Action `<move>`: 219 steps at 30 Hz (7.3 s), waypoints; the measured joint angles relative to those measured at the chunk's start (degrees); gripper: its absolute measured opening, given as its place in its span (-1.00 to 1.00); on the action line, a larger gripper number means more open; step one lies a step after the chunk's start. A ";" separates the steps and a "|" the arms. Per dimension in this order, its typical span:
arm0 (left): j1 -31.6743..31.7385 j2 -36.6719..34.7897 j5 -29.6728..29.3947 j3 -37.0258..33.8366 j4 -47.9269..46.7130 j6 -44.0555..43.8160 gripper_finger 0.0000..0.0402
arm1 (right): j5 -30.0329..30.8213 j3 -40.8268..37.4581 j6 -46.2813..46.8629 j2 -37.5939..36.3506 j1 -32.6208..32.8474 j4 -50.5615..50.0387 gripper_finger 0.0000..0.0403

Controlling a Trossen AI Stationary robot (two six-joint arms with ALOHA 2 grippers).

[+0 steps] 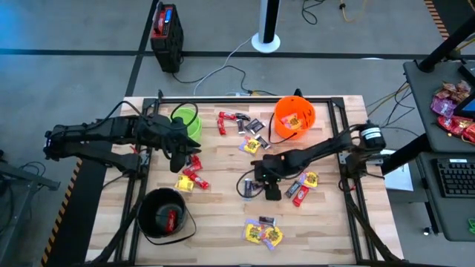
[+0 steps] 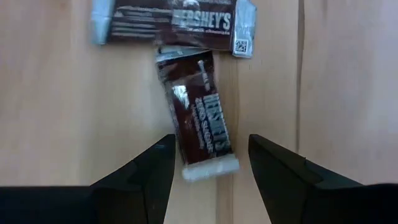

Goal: Sort candy by brand, put in halloween buckets
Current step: Put the brown candy into the green bucket

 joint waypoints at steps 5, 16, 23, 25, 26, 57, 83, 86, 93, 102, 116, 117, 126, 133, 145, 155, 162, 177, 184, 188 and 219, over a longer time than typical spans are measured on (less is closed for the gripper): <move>0.02 0.00 -0.38 0.00 -0.08 0.03 -0.62 | 0.74 1.79 0.59 4.53 0.02 -0.16 -0.06; 0.04 0.02 -0.47 0.00 0.27 1.49 -0.62 | 1.51 3.06 -0.31 7.11 0.00 0.48 -0.69; 0.04 0.04 -0.54 0.00 2.13 3.70 -0.62 | 1.66 2.73 1.17 2.85 -0.76 -1.11 -0.85; 0.04 0.06 -0.58 0.00 2.39 4.54 -0.62 | 1.38 2.51 2.84 1.06 -1.38 -2.39 -0.85; 0.04 0.07 -0.58 0.00 2.44 5.09 -0.62 | 1.37 2.51 4.24 0.07 -1.80 -2.03 -0.86; 0.20 11.15 9.13 0.00 28.18 18.06 0.04 | -40.42 24.68 21.79 -6.52 -15.99 17.77 -0.86; 2.85 7.27 -0.90 0.00 19.72 7.82 -0.98 | -42.10 26.58 30.72 -4.84 -24.06 18.29 -0.20; 4.09 5.20 -7.86 0.00 14.62 3.24 -0.98 | -42.10 26.58 30.83 -5.05 -26.66 17.80 -0.09; 12.95 2.20 -15.96 0.00 -1.53 -7.03 -0.98 | -42.05 26.60 28.94 -5.64 -32.28 14.18 -0.04; 29.61 4.68 -2.73 0.00 -12.45 -14.74 -0.98 | -36.84 31.05 15.47 -5.64 -39.00 -1.79 -0.04; 37.58 12.17 -1.76 0.00 -14.61 -15.45 -0.99 | -15.00 42.20 -11.43 0.92 -48.16 -11.69 -0.14; 38.02 13.08 -1.76 0.00 -14.59 -15.28 -0.99 | -15.00 42.98 -11.53 1.87 -48.86 -11.74 -0.15; 39.65 20.39 -1.75 0.00 -14.82 -13.92 -0.97 | -16.60 50.94 -13.67 8.95 -52.01 -14.94 -0.24; 39.80 24.09 -1.78 0.00 -14.85 -13.90 -0.96 | -16.96 55.23 -17.01 10.94 -52.04 -19.38 -0.24; 39.87 28.87 -1.96 0.00 -14.81 -14.36 -0.86 | -16.96 55.17 -17.78 10.05 -52.67 -21.14 -0.24; 39.85 28.83 -2.44 0.00 -14.77 -13.49 -0.57 | -16.98 55.15 -16.15 9.77 -52.65 -24.11 -0.16; 38.57 23.89 -3.03 0.00 -13.49 -11.94 -0.44 | -25.96 55.14 -10.95 8.89 -52.48 -27.97 -0.14; 29.09 4.09 10.15 0.02 2.60 2.60 -0.45 | -24.84 54.54 1.37 7.67 -30.55 -49.81 -0.23; 25.53 -0.86 10.08 0.02 2.95 2.19 -0.45 | -14.40 47.63 13.96 7.67 -16.63 -46.99 -0.04; 24.12 -2.24 8.92 0.02 4.42 0.91 -0.45 | -8.53 40.41 19.82 7.78 -9.82 -37.94 0.09; 23.15 0.39 -1.98 0.02 7.77 -1.94 -0.45 | 17.94 5.84 24.35 8.17 6.66 16.80 0.13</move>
